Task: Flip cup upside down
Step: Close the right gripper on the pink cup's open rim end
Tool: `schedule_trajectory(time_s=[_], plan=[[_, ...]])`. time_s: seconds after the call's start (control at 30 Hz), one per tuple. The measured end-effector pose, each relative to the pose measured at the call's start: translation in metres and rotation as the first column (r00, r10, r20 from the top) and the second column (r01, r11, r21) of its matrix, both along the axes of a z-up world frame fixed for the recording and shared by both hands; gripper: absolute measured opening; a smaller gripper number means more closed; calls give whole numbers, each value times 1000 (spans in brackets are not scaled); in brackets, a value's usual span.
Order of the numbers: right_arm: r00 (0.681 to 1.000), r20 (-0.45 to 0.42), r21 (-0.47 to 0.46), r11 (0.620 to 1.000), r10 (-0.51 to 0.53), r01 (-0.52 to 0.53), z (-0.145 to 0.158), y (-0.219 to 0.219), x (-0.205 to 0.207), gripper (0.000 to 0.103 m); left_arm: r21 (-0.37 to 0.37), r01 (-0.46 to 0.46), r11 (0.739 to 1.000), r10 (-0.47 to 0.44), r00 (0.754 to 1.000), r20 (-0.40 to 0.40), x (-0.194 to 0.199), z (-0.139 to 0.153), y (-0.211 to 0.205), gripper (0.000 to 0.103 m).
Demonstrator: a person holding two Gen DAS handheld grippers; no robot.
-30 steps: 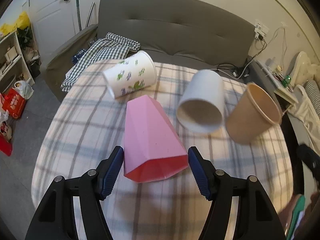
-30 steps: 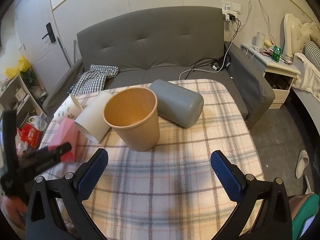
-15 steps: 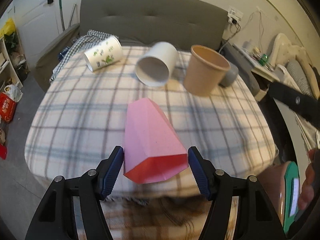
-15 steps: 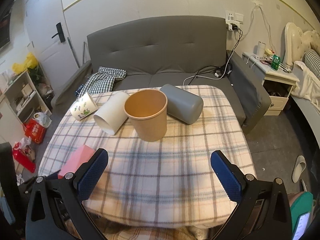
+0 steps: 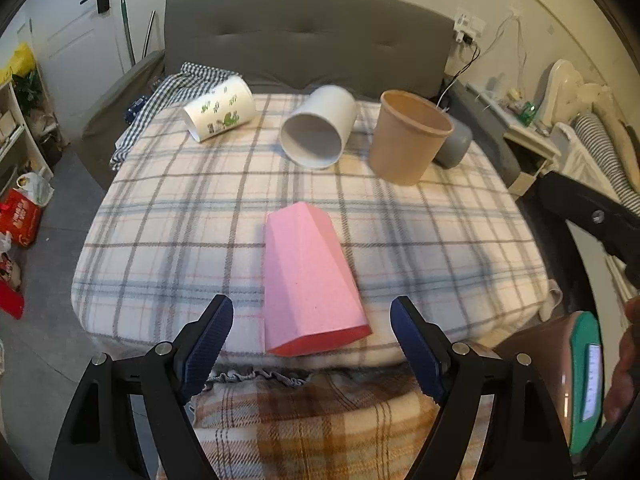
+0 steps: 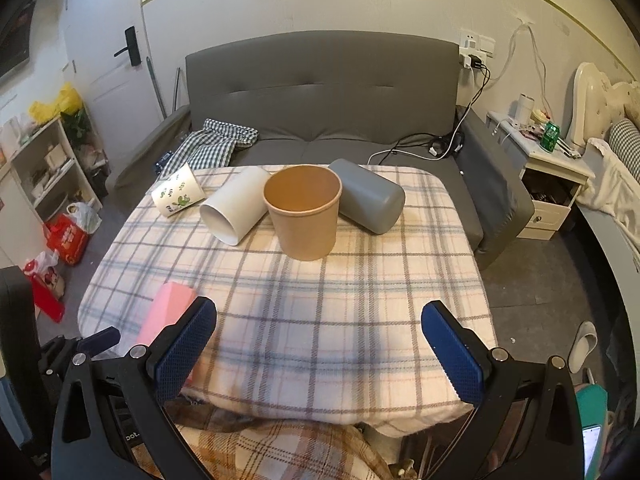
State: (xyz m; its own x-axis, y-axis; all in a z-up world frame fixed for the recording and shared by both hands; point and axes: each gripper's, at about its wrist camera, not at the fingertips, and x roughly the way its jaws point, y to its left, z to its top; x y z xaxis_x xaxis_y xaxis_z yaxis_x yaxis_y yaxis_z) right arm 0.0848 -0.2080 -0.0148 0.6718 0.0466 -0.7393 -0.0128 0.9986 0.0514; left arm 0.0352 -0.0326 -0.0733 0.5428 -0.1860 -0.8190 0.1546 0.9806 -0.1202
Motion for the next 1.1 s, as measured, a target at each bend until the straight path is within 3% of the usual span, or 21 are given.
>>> schedule_trajectory(time_s=[0.3, 0.5, 0.67, 1.1], plan=[[998, -27, -15, 998, 55, -56, 21, 29, -2, 103, 4, -83, 997, 82, 992, 100, -4, 36, 43, 87], [987, -114, -29, 992, 117, -121, 18, 68, 11, 103, 97, -182, 978, 167, 975, 145, 5, 37, 83, 89], [949, -268, 3, 985, 166, -172, -12, 103, 34, 103, 85, -226, 970, 215, 969, 121, 10, 24, 118, 89], [825, -533, 9, 976, 189, -217, -75, 155, 98, 103, 38, -242, 970, 241, 970, 20, 29, -11, 151, 89]])
